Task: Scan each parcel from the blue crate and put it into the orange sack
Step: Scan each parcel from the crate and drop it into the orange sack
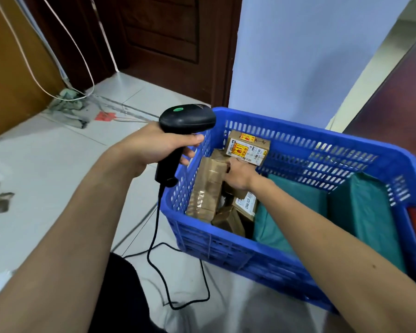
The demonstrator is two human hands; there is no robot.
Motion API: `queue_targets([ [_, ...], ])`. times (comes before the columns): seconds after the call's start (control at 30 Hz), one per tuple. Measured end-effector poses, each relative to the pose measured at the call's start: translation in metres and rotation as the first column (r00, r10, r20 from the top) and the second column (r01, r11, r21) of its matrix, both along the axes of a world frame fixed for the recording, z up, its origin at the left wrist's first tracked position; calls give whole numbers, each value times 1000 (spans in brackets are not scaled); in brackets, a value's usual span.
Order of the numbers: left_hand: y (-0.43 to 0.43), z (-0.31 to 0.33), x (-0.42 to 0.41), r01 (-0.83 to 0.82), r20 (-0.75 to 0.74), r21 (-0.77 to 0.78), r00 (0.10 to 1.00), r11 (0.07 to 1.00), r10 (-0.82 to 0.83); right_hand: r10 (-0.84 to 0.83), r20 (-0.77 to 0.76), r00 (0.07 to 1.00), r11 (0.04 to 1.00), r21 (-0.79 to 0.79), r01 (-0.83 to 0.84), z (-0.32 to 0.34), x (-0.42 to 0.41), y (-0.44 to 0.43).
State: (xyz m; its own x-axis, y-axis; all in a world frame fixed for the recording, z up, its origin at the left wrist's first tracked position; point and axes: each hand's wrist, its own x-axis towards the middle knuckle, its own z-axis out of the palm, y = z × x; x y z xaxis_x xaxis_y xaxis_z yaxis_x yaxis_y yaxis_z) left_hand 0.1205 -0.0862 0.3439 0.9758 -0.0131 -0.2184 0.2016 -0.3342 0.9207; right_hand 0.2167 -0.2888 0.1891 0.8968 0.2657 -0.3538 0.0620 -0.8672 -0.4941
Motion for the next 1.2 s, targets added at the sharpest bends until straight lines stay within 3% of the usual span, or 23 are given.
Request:
queue_targets([
  [0.3, 10, -7, 16, -65, 36, -86, 997, 994, 69, -67, -88, 994, 998, -23, 65, -23, 31, 27],
  [0.57, 5, -6, 18, -60, 25, -78, 998, 995, 62, -93, 130, 987, 989, -106, 107, -30, 24, 18],
  [0.7, 1, -4, 16, -72, 47, -94, 996, 993, 77, -163, 61, 985, 986, 50, 160, -17, 11, 13],
  [0.87, -4, -1, 14, -65, 53, -96, 996, 993, 70, -65, 55, 996, 997, 42, 63, -3, -8, 1],
  [1.0, -5, 0, 10, -74, 50, -102, 996, 992, 80, 85, -4, 996, 988, -129, -85, 18, -29, -17],
  [1.2, -15, 6, 1, -126, 11, -236, 991, 963, 133, 69, 167, 984, 995, -85, -56, 79, -76, -77],
])
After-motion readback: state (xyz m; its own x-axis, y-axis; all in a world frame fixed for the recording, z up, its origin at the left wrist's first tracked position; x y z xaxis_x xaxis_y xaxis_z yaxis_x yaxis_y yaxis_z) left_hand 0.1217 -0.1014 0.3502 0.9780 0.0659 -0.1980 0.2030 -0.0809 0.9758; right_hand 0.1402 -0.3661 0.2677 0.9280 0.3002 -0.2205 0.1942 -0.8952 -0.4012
